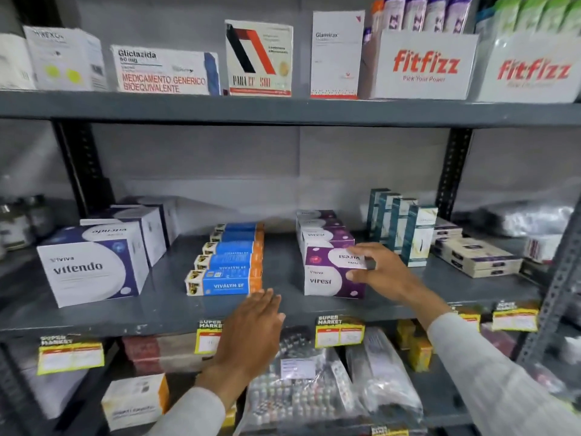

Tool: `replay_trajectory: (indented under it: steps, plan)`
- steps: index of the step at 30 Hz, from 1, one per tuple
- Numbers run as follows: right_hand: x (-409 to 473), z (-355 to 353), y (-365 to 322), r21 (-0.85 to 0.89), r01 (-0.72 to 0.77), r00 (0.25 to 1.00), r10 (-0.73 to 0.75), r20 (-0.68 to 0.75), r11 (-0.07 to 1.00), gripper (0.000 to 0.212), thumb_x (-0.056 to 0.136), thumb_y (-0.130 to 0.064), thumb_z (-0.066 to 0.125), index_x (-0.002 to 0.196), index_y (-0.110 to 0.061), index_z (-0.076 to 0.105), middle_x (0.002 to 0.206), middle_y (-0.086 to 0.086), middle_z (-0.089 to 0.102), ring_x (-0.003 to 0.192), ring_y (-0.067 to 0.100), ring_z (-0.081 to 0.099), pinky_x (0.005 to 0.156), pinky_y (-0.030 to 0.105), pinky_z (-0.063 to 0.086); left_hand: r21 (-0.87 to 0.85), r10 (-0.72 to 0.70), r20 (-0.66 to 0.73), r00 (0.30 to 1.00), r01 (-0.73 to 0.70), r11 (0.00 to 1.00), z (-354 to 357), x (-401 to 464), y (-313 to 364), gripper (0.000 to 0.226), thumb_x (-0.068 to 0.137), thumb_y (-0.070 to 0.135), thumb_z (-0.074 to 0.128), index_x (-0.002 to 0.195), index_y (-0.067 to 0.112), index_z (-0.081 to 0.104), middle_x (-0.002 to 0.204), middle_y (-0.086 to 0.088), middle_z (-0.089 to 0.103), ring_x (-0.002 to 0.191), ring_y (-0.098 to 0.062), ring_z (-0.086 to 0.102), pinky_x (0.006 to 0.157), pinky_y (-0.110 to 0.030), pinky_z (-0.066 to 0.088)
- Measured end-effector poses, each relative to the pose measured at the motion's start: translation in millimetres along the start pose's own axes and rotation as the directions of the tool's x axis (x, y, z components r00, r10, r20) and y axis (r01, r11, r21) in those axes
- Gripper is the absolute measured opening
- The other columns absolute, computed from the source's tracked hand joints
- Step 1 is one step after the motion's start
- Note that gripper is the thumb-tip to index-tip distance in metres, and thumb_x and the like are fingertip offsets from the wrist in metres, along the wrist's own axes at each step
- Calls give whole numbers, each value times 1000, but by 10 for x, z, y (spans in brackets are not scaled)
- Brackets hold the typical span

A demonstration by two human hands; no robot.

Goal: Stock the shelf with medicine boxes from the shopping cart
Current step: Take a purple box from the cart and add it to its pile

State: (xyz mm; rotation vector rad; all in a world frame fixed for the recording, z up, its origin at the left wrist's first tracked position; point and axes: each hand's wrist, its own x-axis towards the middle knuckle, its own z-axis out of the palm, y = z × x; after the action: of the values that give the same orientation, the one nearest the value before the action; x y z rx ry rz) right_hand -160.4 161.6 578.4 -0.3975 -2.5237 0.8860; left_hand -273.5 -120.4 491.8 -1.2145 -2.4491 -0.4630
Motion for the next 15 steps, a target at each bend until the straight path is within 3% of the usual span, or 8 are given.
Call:
replay_trajectory:
  steps: [2,5,9,13,15]
  plan:
    - [8,24,63,-11,21,1000,-21,0,1000,60,87,-27,82,143,-22,60,143,-7,50,129,11,49,98,12,35,-2,-8,2,1000,8,1000,35,-15,-25,55,108,42,27,153,16,43,162,-5,42,152,-20,35,127,-33,16]
    - [16,73,121,-47,16,999,-18,-35,999,56,93,-22,75,146,-23,57,155,-1,46,142,20,43,101,17,33,7,-15,-4,1000,15,1000,85,-22,-53,57,108,46,23,154,19,43,162,-1,42,152,-17,35,126,-33,16]
    - [14,140,157,-79,28,998,-32,-50,997,56,97,-19,70,150,-22,53,159,3,43,145,20,39,90,-4,27,-8,-27,-15,1000,27,1000,109,-24,-50,57,108,47,23,153,20,45,160,-1,44,151,-17,36,126,-34,19]
    - [-108,143,145,-57,48,997,-51,-60,997,62,98,-21,69,155,-21,45,160,2,41,145,18,37,106,16,31,-49,-39,-28,999,37,998,71,-44,-1,55,108,46,27,152,19,46,160,-1,44,151,-17,37,126,-34,20]
    - [-235,144,157,2,76,991,-76,-111,997,65,98,-20,68,156,-18,40,156,0,44,142,15,39,102,7,34,-106,-46,-52,998,40,994,39,-55,32,53,108,46,30,153,21,44,161,2,43,151,-14,34,127,-32,18]
